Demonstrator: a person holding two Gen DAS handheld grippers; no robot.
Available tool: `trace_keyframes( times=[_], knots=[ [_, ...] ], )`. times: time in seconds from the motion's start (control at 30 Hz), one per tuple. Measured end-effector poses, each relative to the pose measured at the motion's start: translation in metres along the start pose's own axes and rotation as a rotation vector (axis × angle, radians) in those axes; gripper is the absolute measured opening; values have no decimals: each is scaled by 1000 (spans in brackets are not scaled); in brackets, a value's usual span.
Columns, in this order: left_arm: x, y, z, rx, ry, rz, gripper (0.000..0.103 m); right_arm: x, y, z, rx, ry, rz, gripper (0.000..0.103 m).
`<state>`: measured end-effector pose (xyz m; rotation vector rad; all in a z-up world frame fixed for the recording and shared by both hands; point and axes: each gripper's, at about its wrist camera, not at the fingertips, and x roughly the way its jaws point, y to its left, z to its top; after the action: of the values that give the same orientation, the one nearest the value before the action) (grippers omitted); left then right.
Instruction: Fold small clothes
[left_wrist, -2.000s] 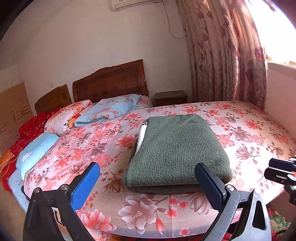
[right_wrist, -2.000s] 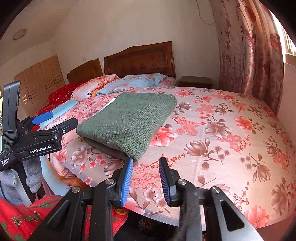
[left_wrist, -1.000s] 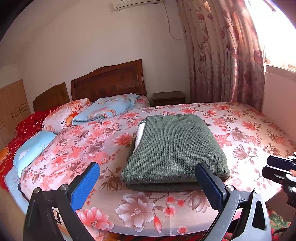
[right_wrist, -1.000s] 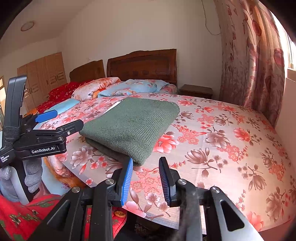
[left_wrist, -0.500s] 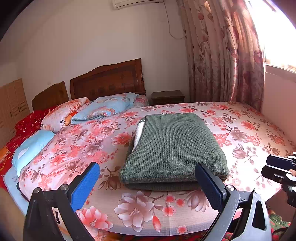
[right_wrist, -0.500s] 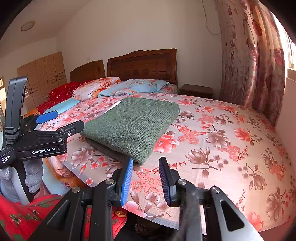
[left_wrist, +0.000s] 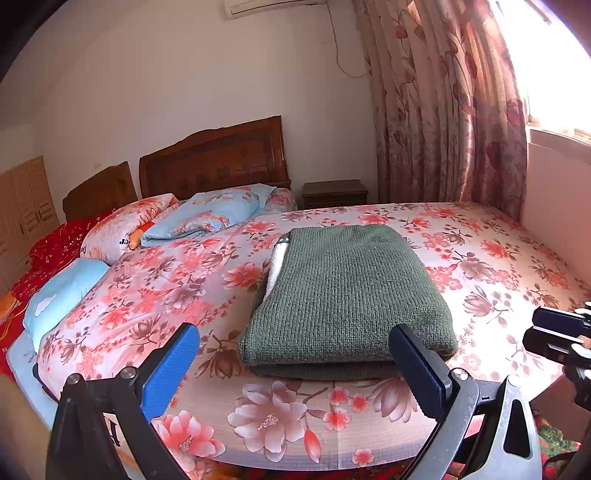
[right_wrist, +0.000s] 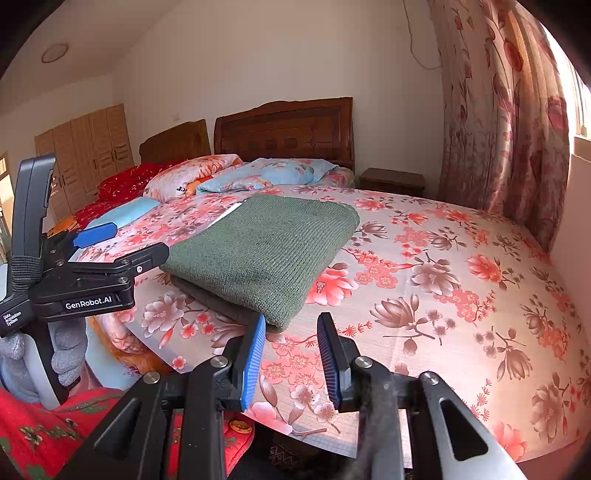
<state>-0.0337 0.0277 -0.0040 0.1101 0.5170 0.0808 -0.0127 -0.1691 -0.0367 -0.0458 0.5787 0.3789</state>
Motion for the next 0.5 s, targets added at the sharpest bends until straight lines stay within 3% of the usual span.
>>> trace_keyframes(
  times=[0.5],
  knots=[
    [0,0,-1,-3,1,-1,103,0,1,0,0,0,0,30]
  ],
)
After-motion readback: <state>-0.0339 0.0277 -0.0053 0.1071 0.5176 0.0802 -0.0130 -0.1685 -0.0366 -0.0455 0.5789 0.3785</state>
